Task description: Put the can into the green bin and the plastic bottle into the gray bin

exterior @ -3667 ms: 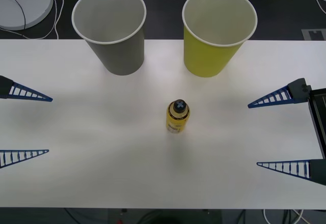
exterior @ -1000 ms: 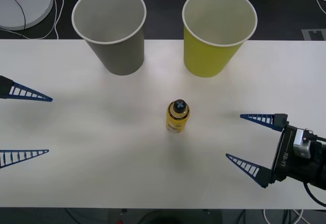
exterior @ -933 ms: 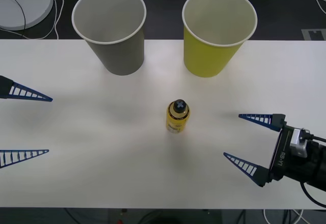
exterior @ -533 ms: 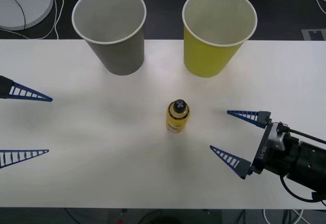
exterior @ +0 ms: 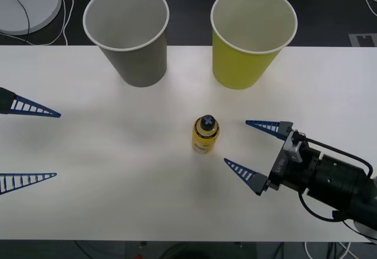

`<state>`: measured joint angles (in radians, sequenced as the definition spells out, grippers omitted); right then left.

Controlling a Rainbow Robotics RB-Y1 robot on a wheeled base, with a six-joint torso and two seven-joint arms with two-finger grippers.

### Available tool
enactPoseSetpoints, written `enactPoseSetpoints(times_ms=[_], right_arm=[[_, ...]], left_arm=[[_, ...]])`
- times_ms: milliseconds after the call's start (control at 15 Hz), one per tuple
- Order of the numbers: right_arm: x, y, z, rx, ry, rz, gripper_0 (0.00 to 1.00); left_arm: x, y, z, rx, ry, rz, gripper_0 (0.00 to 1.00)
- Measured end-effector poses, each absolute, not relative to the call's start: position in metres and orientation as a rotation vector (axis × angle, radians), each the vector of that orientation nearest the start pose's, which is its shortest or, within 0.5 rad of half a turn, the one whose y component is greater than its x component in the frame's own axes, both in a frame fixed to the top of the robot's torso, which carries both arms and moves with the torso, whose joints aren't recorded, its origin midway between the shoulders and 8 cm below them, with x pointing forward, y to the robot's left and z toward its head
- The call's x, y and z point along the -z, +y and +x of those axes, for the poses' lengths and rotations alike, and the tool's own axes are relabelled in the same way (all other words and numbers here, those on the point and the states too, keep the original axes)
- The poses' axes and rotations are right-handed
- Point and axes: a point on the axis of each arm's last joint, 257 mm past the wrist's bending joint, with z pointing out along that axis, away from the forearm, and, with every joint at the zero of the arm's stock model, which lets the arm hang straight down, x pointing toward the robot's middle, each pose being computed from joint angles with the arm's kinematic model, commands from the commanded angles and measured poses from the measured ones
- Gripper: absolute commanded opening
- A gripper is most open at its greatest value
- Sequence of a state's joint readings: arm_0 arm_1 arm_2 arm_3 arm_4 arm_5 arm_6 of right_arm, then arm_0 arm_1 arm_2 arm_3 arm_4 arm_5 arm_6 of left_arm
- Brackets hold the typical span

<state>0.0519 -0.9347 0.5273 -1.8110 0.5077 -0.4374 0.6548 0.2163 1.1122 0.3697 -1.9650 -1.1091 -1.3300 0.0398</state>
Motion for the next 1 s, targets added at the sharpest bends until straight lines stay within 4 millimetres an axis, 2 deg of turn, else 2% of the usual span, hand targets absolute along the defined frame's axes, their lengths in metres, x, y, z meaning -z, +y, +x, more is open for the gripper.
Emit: enactPoseSetpoints(times_ms=[267,1000], right_arm=[[0.233,-0.109,0.394,-0.484,1.438,-0.996,1.0],[0.23,-0.066,0.416,-0.461,1.445,-0.988,1.0]], left_arm=[[0.116,0.271,0.318,0.384,1.457,1.639,1.0],[0.116,0.271,0.318,0.384,1.457,1.638,1.0]])
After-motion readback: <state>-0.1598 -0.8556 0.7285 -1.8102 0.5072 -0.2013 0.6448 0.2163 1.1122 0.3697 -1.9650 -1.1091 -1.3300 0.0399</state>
